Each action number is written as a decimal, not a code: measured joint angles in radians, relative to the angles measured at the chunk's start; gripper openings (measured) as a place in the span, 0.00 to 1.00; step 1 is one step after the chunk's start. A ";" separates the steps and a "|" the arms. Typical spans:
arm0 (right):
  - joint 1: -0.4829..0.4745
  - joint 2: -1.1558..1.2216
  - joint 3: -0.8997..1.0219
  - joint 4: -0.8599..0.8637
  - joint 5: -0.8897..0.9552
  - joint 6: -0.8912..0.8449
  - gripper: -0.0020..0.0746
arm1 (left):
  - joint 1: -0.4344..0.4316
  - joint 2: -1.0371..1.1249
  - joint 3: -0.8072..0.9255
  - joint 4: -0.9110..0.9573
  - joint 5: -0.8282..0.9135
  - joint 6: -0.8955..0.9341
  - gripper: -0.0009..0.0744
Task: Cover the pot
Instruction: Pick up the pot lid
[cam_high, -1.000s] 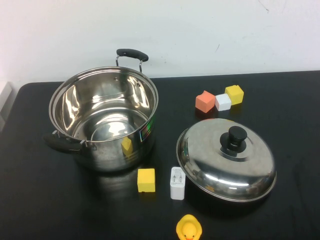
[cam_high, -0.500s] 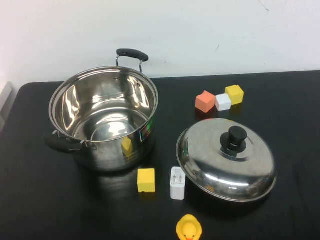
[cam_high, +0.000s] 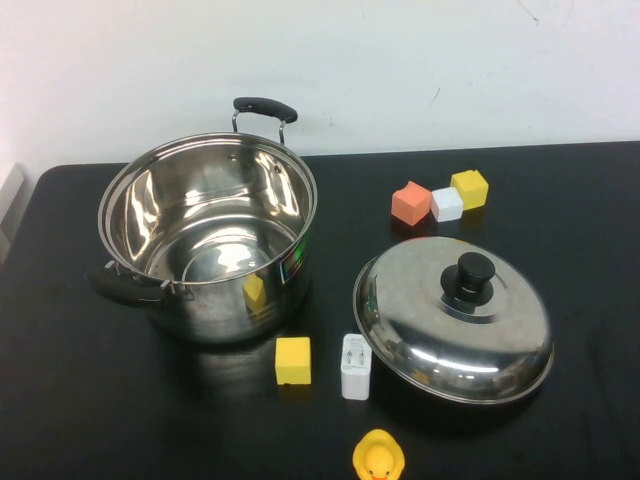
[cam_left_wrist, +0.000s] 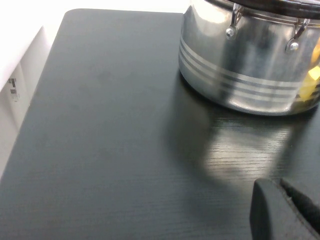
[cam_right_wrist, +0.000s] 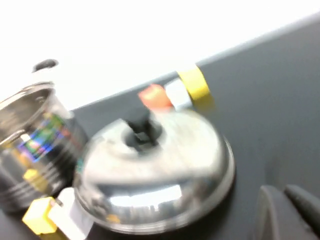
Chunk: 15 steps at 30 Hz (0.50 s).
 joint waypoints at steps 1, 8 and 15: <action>0.000 0.000 -0.035 0.026 0.011 -0.097 0.05 | 0.000 0.000 0.000 0.000 0.000 0.000 0.01; 0.000 0.113 -0.265 0.199 0.049 -0.563 0.05 | 0.000 0.000 0.000 0.000 0.000 0.000 0.01; 0.000 0.399 -0.353 0.478 0.101 -1.038 0.05 | 0.000 0.000 0.000 0.000 0.000 0.000 0.01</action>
